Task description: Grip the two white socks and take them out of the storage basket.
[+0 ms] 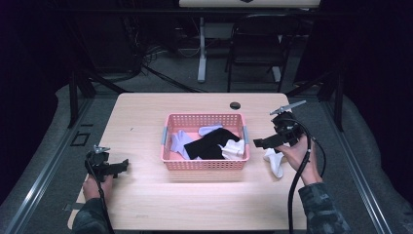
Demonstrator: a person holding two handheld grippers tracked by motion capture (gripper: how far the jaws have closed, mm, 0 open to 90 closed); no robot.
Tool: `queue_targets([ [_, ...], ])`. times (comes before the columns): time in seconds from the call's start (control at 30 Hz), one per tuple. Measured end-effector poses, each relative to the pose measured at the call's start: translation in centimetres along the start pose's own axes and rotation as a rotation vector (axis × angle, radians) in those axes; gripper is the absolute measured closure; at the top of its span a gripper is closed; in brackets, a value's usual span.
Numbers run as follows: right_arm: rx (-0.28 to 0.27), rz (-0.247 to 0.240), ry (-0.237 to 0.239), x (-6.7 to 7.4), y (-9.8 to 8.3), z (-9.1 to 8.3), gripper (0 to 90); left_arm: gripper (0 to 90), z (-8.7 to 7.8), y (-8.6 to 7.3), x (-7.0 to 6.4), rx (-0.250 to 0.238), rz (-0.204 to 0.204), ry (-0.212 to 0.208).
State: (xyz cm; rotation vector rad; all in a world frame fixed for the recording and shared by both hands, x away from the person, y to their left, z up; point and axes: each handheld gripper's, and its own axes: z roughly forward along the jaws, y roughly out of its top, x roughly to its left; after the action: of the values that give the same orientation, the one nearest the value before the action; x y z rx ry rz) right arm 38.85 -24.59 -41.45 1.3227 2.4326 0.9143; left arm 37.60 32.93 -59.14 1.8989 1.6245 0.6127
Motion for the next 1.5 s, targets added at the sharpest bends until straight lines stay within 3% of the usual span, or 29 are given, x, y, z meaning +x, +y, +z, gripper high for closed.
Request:
queue_targets([
  [0.17,0.014,-0.057,-0.007,1.5,1.8,0.4,0.8,0.4,0.0,0.0,0.0,-0.003,-0.004,0.000],
  [0.4,0.027,-0.076,0.023,2.8,3.6,2.1,5.3,0.5,0.0,0.0,0.0,-0.002,-0.003,0.000],
  [0.67,0.114,-0.086,0.057,3.8,4.6,4.9,22.9,0.5,0.0,0.0,0.0,0.001,0.000,0.000],
  [0.73,0.119,-0.091,0.062,4.1,4.7,5.5,23.6,0.4,0.0,0.0,0.0,0.000,-0.001,0.000],
  [0.9,0.192,-0.143,0.038,5.2,4.6,8.1,25.9,0.5,0.0,0.0,0.0,-0.002,-0.004,0.000],
  [1.13,0.297,-0.172,0.003,5.6,4.4,12.1,22.7,0.5,0.0,0.0,0.0,-0.003,-0.004,0.000],
  [1.4,0.386,-0.171,-0.043,5.5,4.2,14.6,20.6,0.5,0.0,0.0,0.0,-0.003,-0.004,0.000],
  [1.5,0.401,-0.143,-0.047,5.4,3.8,15.2,25.6,0.5,0.0,0.0,0.0,-0.003,-0.003,0.000],
])
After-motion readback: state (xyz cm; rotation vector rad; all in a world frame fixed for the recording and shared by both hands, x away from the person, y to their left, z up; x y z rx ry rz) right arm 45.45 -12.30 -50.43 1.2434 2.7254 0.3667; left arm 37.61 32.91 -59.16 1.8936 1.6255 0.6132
